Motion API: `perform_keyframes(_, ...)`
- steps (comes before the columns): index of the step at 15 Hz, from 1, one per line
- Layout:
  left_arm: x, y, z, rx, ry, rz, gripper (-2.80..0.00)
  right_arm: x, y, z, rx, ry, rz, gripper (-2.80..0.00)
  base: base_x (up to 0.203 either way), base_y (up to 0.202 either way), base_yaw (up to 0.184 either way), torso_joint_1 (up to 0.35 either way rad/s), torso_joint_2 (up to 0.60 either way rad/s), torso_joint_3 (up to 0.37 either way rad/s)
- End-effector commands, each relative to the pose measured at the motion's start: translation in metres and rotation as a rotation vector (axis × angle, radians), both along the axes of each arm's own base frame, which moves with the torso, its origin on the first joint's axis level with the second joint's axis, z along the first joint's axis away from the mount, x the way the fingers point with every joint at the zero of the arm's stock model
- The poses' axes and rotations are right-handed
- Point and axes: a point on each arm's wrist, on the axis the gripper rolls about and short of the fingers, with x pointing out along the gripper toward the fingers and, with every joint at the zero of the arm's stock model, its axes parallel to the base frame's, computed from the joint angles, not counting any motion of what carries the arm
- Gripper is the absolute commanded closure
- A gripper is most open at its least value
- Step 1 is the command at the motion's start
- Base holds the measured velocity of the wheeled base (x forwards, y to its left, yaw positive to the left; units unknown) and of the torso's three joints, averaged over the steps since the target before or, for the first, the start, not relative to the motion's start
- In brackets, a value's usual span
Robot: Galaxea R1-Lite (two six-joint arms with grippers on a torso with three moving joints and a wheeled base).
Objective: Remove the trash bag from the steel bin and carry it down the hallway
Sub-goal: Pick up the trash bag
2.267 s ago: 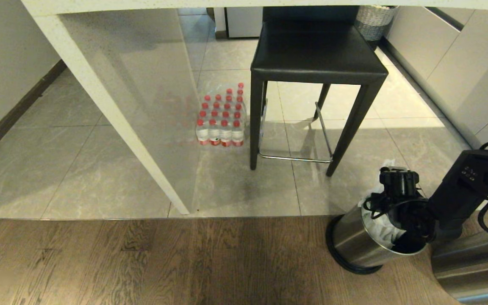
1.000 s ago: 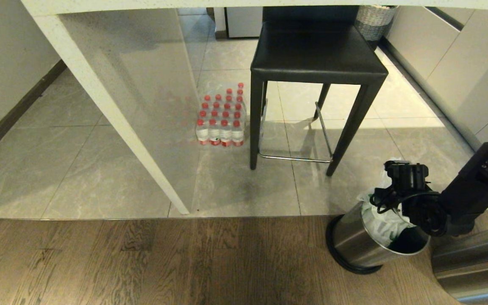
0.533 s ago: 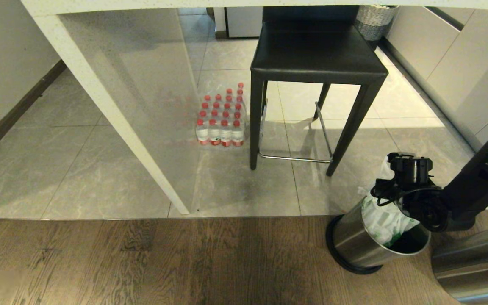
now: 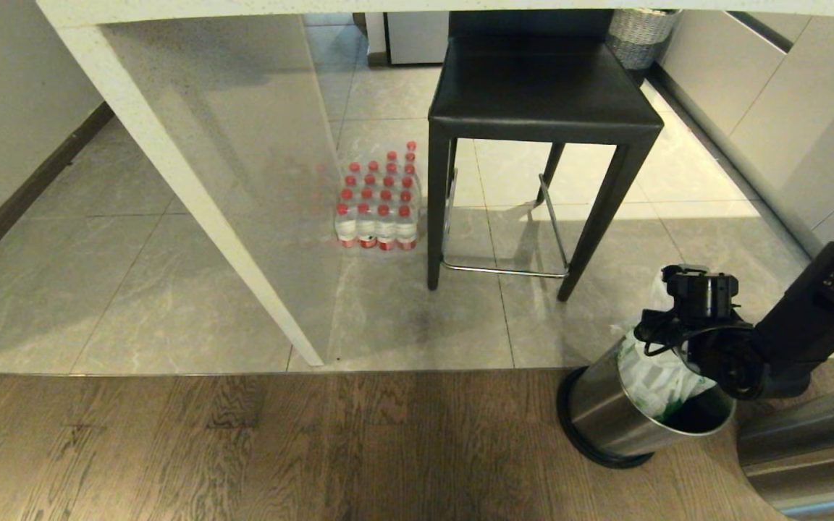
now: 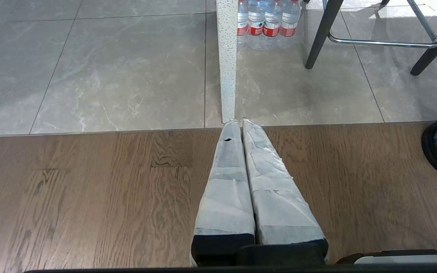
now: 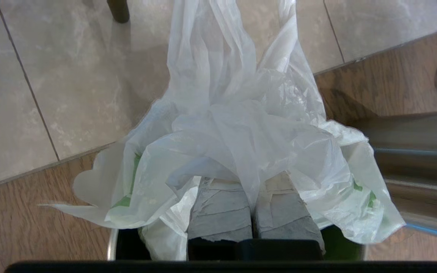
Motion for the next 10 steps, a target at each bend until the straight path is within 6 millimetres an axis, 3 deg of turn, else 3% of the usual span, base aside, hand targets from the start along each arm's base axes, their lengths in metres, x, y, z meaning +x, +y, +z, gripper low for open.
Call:
perform_keyframes(1,0.0,0.0,0.0,0.0,-0.001,0.0,0.0,0.001,-0.002,-0.004,-0.004,-0.001,-0.006,0.0,0.0,0.0,0.0,0.0,0.0,0.0)
perform_keyframes(7,0.0,0.0,0.0,0.0,-0.001,0.0,0.0,-0.007,-0.003,-0.001,-0.018,0.017,0.022,0.0,0.0,0.0,0.0,0.0,0.0,0.0)
perform_keyframes(8,0.0,0.0,0.0,0.0,-0.001,0.0,0.0,-0.01,-0.003,-0.003,-0.008,0.032,0.041,-2.8,0.0,0.0,0.0,0.0,0.0,0.0)
perform_keyframes(10,0.0,0.0,0.0,0.0,-0.001,0.0,0.0,-0.016,-0.004,-0.005,0.013,0.05,0.099,-2.8,0.0,0.0,0.0,0.0,0.0,0.0)
